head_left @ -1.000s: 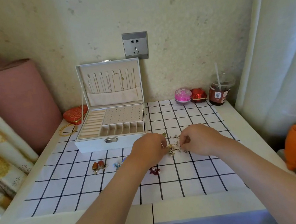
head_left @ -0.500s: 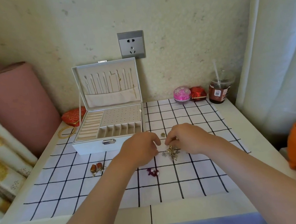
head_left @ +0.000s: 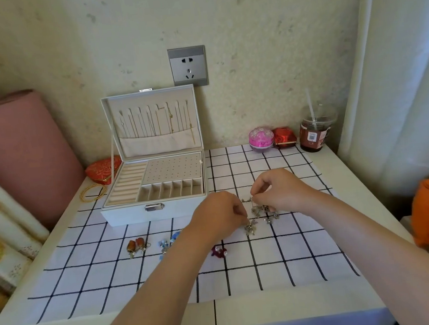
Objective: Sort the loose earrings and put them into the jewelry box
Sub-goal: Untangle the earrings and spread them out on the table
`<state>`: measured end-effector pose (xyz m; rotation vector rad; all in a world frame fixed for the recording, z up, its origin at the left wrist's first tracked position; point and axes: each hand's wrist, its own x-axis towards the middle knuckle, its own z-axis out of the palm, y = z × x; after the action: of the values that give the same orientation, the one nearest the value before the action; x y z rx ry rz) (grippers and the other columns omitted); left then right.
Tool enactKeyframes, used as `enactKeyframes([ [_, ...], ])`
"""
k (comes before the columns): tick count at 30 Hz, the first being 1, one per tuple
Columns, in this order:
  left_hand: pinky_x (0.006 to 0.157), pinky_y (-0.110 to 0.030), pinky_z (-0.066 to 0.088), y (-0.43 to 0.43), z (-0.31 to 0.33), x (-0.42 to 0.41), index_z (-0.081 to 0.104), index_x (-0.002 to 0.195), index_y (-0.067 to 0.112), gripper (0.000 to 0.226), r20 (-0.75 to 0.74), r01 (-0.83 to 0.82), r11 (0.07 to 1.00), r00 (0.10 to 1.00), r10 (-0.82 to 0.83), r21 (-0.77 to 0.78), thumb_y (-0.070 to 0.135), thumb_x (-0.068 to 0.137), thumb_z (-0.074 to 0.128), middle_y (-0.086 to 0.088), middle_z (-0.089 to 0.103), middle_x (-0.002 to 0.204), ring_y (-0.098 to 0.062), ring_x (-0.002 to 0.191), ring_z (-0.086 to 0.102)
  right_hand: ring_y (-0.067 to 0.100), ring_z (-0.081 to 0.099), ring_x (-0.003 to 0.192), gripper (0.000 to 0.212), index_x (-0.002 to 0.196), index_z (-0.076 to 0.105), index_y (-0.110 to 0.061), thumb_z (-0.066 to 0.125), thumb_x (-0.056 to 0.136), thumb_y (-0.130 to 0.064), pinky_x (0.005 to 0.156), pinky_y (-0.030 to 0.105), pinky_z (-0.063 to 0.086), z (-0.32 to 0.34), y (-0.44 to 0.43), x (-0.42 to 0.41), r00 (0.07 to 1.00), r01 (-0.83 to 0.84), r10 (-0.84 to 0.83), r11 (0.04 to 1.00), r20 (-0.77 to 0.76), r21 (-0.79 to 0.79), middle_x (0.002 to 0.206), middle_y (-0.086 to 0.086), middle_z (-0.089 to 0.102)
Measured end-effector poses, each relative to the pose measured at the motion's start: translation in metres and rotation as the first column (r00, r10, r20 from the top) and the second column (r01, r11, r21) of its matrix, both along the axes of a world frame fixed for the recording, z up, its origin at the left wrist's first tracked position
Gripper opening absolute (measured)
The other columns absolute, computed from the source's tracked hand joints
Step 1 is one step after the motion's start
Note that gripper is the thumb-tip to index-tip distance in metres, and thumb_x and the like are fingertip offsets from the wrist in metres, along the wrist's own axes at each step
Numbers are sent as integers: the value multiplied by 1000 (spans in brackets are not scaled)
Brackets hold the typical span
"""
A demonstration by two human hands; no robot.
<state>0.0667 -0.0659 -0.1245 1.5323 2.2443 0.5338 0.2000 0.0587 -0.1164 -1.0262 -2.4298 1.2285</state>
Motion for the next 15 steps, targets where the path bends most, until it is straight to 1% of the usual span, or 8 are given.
enactKeyframes([
  [2, 79, -30, 55, 0, 1, -1, 75, 83, 25, 2, 51, -17, 999, 999, 15, 31, 27, 82, 75, 11, 71, 86, -6, 83, 64, 11, 58, 45, 12, 92, 71, -18, 74, 84, -9, 49, 22, 47, -1, 1, 3, 1000, -16, 15, 999, -16, -47, 80, 0, 67],
  [4, 76, -29, 54, 1, 4, -4, 72, 84, 23, 5, 88, -45, 996, 995, 39, 71, 28, 84, 74, 9, 70, 86, -8, 83, 65, 10, 56, 45, 12, 97, 73, -18, 75, 86, -12, 47, 20, 45, -2, 2, 5, 999, -27, 24, 996, -31, -81, 78, -2, 65],
  [6, 65, -22, 52, 1, 9, -8, 67, 86, 20, 7, 140, -79, 989, 988, 62, 123, 26, 88, 71, 6, 68, 85, -11, 79, 67, 10, 55, 46, 5, 93, 75, -20, 73, 90, -18, 51, 22, 48, -4, 5, 6, 999, -22, 19, 996, -39, -87, 84, 0, 70],
  [7, 59, -18, 49, 1, 11, -9, 65, 87, 20, 7, 171, -90, 985, 983, 64, 147, 25, 90, 69, 5, 68, 84, -12, 75, 69, 11, 56, 47, 4, 92, 75, -21, 70, 92, -21, 54, 25, 50, -4, 7, 6, 999, -27, 24, 996, -37, -83, 88, 4, 72],
  [9, 54, -14, 44, 1, 16, -11, 59, 92, 23, 7, 187, -90, 978, 981, 55, 187, 24, 92, 66, 7, 65, 85, -13, 72, 68, 14, 58, 47, 12, 88, 72, -18, 65, 96, -26, 56, 29, 51, -5, 9, 4, 999, -39, 38, 996, -18, -86, 89, 8, 73],
  [12, 62, -18, 45, 3, 22, -14, 59, 100, 27, 6, 150, -81, 971, 987, 48, 224, 25, 95, 62, 12, 63, 86, -12, 74, 63, 8, 53, 46, 22, 84, 73, -17, 62, 97, -31, 56, 25, 46, -4, 11, 1, 999, -39, 39, 998, 6, -54, 80, 3, 69],
  [13, 65, -18, 44, 6, 24, -15, 61, 102, 27, 7, 140, -81, 968, 989, 48, 237, 25, 95, 62, 13, 62, 87, -8, 74, 61, 5, 52, 47, 22, 87, 75, -18, 61, 97, -31, 55, 21, 42, -3, 13, -1, 1000, -28, 28, 999, 5, -33, 80, 0, 67],
  [15, 65, -14, 40, 12, 27, -17, 64, 104, 26, 9, 113, -69, 966, 993, 41, 249, 24, 95, 62, 15, 62, 89, 1, 72, 55, 9, 51, 52, 20, 97, 77, -18, 61, 97, -29, 50, 18, 39, -1, 18, -4, 999, 6, -8, 998, -38, -62, 83, 0, 65],
])
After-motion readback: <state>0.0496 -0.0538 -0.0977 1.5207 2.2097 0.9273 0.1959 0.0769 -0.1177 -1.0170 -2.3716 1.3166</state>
